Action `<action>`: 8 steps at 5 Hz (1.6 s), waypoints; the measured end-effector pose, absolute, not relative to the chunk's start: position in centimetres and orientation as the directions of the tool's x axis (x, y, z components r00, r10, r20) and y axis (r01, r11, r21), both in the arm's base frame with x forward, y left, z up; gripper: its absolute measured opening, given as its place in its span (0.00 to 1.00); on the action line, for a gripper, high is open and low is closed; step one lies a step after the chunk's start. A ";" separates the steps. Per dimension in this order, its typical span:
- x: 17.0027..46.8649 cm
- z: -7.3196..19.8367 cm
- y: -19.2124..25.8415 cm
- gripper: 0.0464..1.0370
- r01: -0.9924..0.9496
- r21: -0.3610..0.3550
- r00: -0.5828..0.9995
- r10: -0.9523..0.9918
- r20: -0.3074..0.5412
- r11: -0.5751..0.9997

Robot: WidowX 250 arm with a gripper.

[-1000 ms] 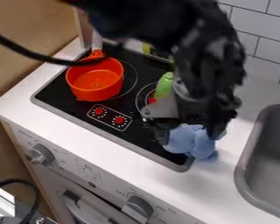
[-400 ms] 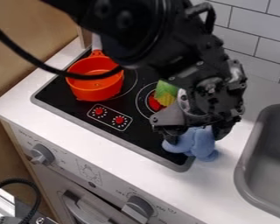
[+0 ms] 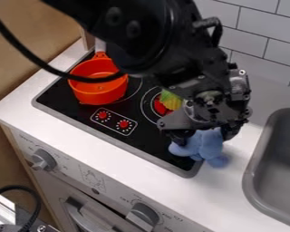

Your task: MOVE THE BLUE OBJECTS FROM RIGHT SIDE OF THE BURNER TO THE BOTTOM SIDE OF THE LEFT BURNER

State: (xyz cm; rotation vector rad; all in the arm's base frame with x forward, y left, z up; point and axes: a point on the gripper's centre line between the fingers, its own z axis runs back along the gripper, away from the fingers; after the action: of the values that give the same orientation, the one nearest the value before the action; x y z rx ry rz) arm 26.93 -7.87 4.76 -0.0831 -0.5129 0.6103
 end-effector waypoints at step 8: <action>27.4 6.9 -6.4 0.01 -0.564 -0.213 0.737 0.602 0.307 0.798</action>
State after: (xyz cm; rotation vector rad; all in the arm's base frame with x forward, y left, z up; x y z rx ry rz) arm 27.35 -6.39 6.87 -0.1081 -0.3738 0.6413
